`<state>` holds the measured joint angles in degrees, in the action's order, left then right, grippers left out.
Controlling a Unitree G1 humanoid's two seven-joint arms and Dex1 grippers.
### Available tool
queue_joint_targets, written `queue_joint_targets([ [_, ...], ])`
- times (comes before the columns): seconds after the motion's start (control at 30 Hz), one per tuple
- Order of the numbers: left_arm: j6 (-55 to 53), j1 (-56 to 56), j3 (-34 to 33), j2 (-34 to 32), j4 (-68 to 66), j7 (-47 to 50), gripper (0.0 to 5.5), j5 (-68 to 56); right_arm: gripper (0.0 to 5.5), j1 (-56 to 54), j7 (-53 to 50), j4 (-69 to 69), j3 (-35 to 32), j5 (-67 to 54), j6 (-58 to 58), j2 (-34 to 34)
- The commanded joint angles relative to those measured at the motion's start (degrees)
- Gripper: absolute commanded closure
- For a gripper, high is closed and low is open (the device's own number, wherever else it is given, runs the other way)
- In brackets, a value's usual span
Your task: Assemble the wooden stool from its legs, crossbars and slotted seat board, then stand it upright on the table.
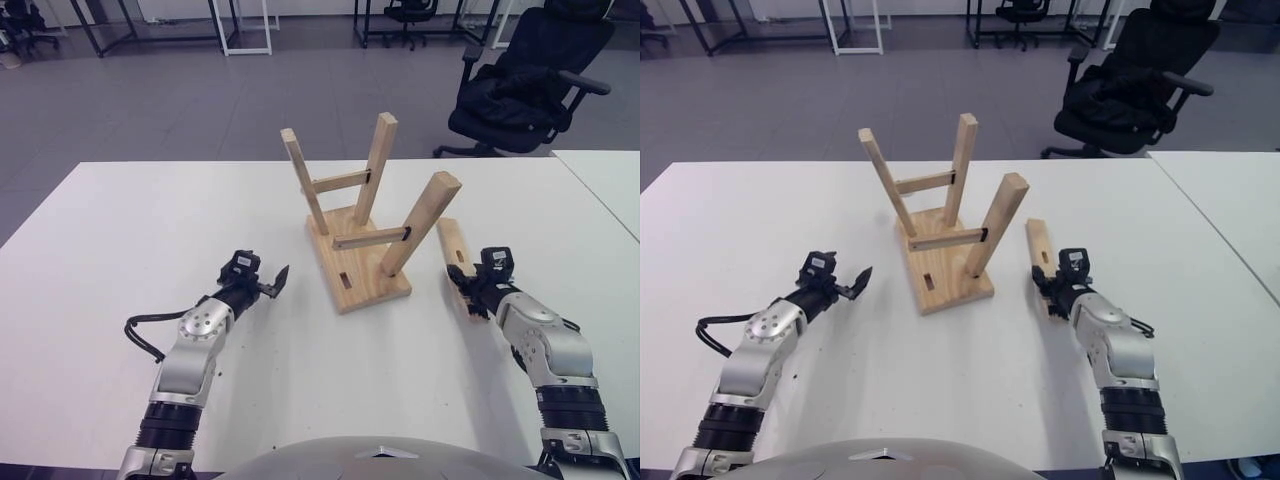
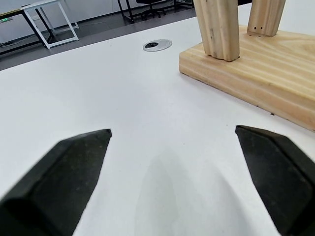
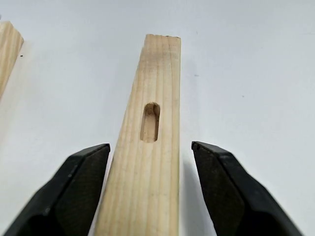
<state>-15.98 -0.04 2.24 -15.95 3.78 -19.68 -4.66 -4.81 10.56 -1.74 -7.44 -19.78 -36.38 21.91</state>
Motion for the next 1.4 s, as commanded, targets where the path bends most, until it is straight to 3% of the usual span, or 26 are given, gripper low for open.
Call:
queue_joint_targets([
  [0.03,0.8,-0.8,0.7,0.1,-1.6,0.0,0.85,0.9,2.37,-0.7,0.1,-2.6,1.0,0.3,-1.8,-1.5],
  [0.43,0.1,-0.3,0.9,-0.1,-1.0,0.2,0.85,1.3,2.37,-0.4,-0.4,-1.6,2.4,5.1,-7.7,0.0],
  [0.63,-0.5,-0.5,0.7,-0.2,0.3,0.5,0.85,1.3,3.43,-1.1,0.7,-3.0,3.0,5.5,-8.7,0.2],
  [0.73,-1.7,-1.2,0.3,-1.4,2.4,0.7,0.85,2.0,3.43,-2.1,0.6,-2.4,2.6,6.1,-8.2,0.6],
  [0.83,-4.5,-3.8,-2.5,-3.7,7.6,1.0,0.85,1.4,3.43,-6.4,0.8,-0.6,-2.1,4.7,-4.8,0.6],
  [0.97,-15.1,-18.6,-9.3,-4.5,18.6,1.3,0.85,-7.5,3.43,-19.3,6.3,1.4,-4.4,7.2,9.2,8.0],
  [1.1,-26.0,-40.5,-17.3,11.4,17.5,7.6,0.85,-38.0,3.43,-31.9,13.4,-6.4,-0.9,4.4,17.8,7.6],
  [1.23,-26.6,-44.2,-20.6,18.5,13.5,12.5,0.85,-53.9,3.43,-35.2,20.8,-6.3,8.8,8.3,29.6,4.4],
  [1.4,-26.7,-46.1,-21.7,15.9,12.1,15.2,0.85,-60.3,3.43,-33.5,26.7,-6.6,13.0,10.7,39.1,4.6],
])
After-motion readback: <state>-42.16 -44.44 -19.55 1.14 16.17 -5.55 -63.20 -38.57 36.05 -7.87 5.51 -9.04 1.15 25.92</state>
